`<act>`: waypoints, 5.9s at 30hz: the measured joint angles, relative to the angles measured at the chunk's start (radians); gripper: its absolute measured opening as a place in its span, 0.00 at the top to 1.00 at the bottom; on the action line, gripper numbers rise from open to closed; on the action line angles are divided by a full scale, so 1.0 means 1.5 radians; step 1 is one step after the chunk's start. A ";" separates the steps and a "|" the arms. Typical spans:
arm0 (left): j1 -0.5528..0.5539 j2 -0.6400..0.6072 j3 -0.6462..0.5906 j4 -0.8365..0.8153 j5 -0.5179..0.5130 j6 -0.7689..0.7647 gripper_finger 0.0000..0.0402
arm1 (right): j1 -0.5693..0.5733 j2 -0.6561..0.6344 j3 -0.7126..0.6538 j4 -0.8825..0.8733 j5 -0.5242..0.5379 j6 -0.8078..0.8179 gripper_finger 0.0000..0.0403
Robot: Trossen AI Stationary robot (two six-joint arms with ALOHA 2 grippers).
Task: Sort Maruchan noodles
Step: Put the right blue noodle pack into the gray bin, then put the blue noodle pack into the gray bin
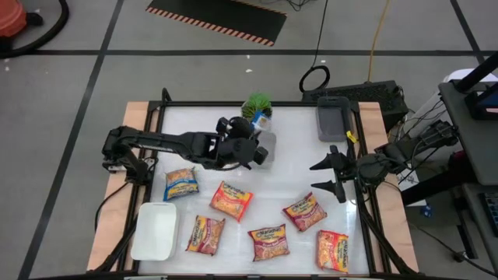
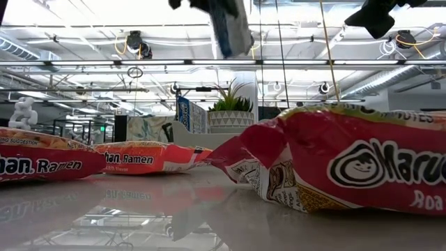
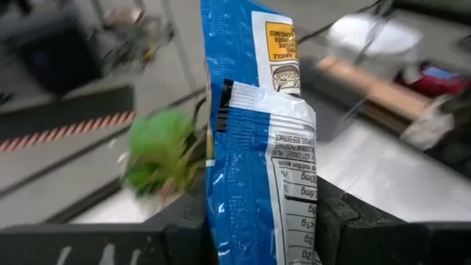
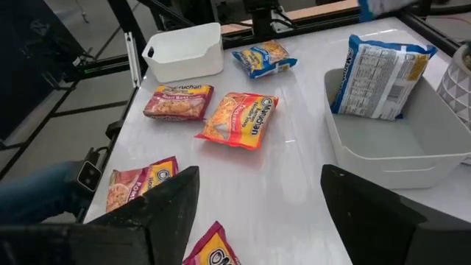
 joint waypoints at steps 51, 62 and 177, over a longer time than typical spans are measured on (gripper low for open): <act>0.059 0.178 -0.017 -0.161 0.086 -0.326 0.68 | 0.000 0.005 0.000 0.000 -0.001 0.000 0.32; 0.069 0.178 -0.124 -0.071 0.085 -0.367 0.68 | 0.000 0.005 0.000 0.000 -0.001 0.016 0.32; -0.026 -0.080 -0.538 -0.084 0.376 -0.352 0.37 | -0.037 0.174 0.000 0.166 -0.003 0.000 0.32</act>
